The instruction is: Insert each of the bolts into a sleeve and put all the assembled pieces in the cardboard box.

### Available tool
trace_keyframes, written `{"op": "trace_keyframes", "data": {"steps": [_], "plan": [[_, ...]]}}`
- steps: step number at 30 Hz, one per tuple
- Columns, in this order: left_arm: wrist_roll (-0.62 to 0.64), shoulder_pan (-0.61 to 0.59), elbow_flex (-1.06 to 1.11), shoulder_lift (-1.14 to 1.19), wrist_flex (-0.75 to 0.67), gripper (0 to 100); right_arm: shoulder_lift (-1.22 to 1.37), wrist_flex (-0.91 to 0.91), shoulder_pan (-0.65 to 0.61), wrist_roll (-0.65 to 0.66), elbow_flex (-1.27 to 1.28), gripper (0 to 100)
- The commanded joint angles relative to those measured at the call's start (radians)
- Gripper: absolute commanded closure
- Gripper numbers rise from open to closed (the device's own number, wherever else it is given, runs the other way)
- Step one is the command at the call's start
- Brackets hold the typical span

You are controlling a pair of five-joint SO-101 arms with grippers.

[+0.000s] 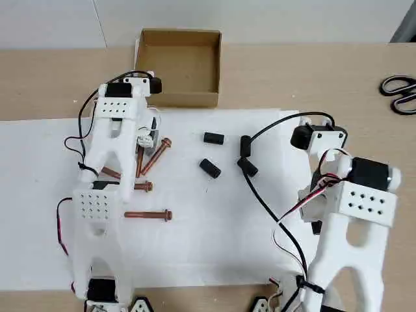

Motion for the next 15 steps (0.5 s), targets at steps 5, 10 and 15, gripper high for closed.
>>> {"op": "trace_keyframes", "data": {"steps": [5,10,15], "plan": [[0.003,-0.012,-0.134,0.031,0.061,99,-0.022,0.007,0.001,0.009,-0.006,99.5],[0.005,-0.008,-0.162,-0.04,0.063,99,-0.027,0.012,-0.001,0.005,-0.011,99.5],[0.008,0.029,-0.047,-0.245,0.063,99,-0.027,0.013,-0.041,-0.017,-0.011,99.5]]}}
